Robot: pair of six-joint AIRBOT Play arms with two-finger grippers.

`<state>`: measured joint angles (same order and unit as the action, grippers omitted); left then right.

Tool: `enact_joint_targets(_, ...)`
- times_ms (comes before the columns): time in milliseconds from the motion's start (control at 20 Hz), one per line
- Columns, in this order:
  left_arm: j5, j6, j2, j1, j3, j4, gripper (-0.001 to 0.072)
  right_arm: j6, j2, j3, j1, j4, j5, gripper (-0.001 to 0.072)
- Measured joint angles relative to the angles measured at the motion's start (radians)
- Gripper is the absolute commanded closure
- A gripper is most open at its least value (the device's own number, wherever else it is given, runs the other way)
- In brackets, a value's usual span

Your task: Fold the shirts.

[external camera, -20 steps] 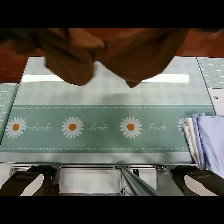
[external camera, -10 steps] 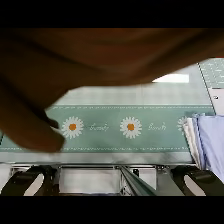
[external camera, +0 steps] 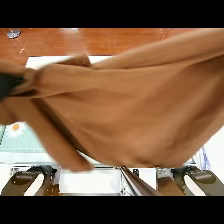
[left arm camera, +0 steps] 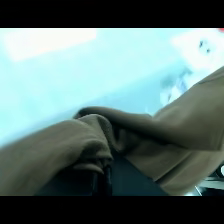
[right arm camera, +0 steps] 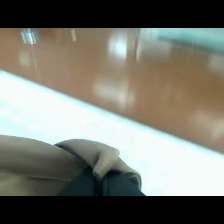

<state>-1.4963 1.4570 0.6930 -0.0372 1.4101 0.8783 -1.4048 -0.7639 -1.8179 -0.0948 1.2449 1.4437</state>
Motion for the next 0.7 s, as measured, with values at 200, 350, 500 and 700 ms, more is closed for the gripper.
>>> enact_joint_targets(200,0.205,-0.044,0.121,-0.001,-0.286,-0.006,0.0687,-0.010,-0.155,0.150,0.001,0.078,-0.039,0.0686)
enact_joint_targets(350,0.376,-0.079,0.286,-0.010,-0.367,-0.018,0.0687,-0.026,-0.337,0.196,0.001,0.106,-0.111,0.0686)
enact_joint_targets(500,0.518,-0.107,0.459,-0.018,-0.359,-0.058,0.0687,-0.071,-0.537,0.214,0.001,0.118,-0.241,0.0686)
enact_joint_targets(700,0.623,-0.122,0.655,-0.026,-0.285,-0.128,0.0685,-0.158,-0.775,0.203,0.010,0.101,-0.388,0.0685)
